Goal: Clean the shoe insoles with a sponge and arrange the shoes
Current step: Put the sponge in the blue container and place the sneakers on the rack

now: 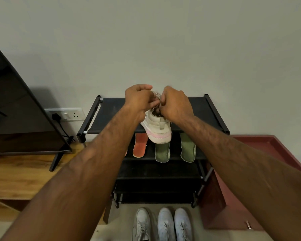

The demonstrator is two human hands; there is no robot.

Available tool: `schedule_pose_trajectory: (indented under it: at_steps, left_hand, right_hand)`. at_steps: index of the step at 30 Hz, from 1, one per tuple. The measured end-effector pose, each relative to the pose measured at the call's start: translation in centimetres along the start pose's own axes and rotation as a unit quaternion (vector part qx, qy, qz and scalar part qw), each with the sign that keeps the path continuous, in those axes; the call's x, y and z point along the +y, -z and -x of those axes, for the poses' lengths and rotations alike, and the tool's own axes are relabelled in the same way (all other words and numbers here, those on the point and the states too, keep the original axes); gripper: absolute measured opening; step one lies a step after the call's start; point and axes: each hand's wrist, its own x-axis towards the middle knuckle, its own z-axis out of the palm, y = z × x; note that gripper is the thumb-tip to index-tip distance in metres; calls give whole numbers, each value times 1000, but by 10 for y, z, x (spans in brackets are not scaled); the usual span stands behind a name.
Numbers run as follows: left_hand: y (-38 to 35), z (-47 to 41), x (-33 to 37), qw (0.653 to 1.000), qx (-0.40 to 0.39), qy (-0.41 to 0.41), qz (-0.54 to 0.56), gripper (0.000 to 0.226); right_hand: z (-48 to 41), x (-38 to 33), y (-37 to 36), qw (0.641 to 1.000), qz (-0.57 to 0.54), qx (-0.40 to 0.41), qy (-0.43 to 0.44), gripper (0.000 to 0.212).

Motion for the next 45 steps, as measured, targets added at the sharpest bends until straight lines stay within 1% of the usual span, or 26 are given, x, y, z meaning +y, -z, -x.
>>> schedule_pose_trajectory:
  at_steps: [2,3,4,5,7,9,10,11,13,15,19,21,22,24,25,27,29,30,32,33,34,36,39,41,43,45]
  left_hand:
    - [0,-2,-11,996,7,-38,-79,28]
    - [3,-3,-16,987,10,-71,-144,27]
    - [6,-4,-21,968,18,-117,-222,25]
    - [9,-4,-24,939,23,-165,-301,24]
    - [12,-4,-29,882,19,-230,-412,22]
    - [11,-4,-30,837,17,-255,-483,18]
    - [11,-5,-31,820,21,-261,-509,16]
    - [11,-5,-31,811,24,-259,-525,14]
    - [10,-3,-31,812,22,-235,-534,12]
    - [10,-3,-29,818,0,-205,-537,11]
    - [12,1,-22,877,-58,-128,-460,18]
    - [15,6,-23,894,-68,-109,-429,21]
    - [17,8,-25,902,-65,-106,-413,23]
    - [20,9,-30,908,-45,-119,-400,23]
    - [21,10,-31,901,-38,-132,-412,23]
    - [21,10,-32,864,-59,-156,-475,26]
    - [17,14,-27,824,-74,-153,-541,32]
    - [16,14,-23,815,-77,-145,-556,33]
    - [13,14,-19,821,-78,-112,-554,28]
    - [12,13,-18,823,-63,-108,-555,25]
    - [11,12,-20,816,-42,-118,-564,22]
    - [6,13,-24,803,4,-131,-581,15]
    - [2,10,-30,808,31,-120,-576,34]
    - [4,8,-31,820,40,-112,-560,38]
    - [9,7,-31,845,47,-65,-529,40]
    - [13,11,-32,882,28,16,-470,33]
  right_hand:
    - [0,2,3,999,-40,6,-4,36]
    - [-1,4,4,999,-54,2,-1,43]
    - [-2,4,5,998,-56,-5,7,46]
    - [-3,5,6,999,-48,-12,15,43]
    - [-4,6,6,999,-25,-17,27,25]
    - [-1,6,6,999,-12,-27,31,19]
    - [0,7,5,999,-5,-35,38,18]
    - [2,7,6,998,4,-38,49,18]
    - [5,8,8,997,31,-36,64,15]
    - [7,8,12,992,70,-74,73,10]
    - [4,-5,28,964,103,-231,76,17]
    - [1,-9,33,958,97,-267,42,17]
    - [1,-10,33,958,90,-272,32,16]
    - [-1,-9,31,958,56,-280,22,22]
    - [-2,-8,29,961,29,-274,5,24]
    - [1,-2,22,977,2,-212,-17,28]
    - [3,3,13,991,2,-129,-37,20]
    - [4,3,8,994,1,-98,-50,15]
    - [5,1,3,996,16,-62,-61,7]
    - [5,-1,2,996,19,-54,-66,3]
    - [4,-2,2,995,15,-53,-78,9]
    - [3,0,3,988,-38,-85,-126,22]
    - [9,4,10,956,-162,-177,-171,15]
    - [12,5,17,926,-248,-211,-189,16]
    - [12,7,23,904,-299,-220,-210,18]
    - [11,7,20,910,-280,-216,-217,12]
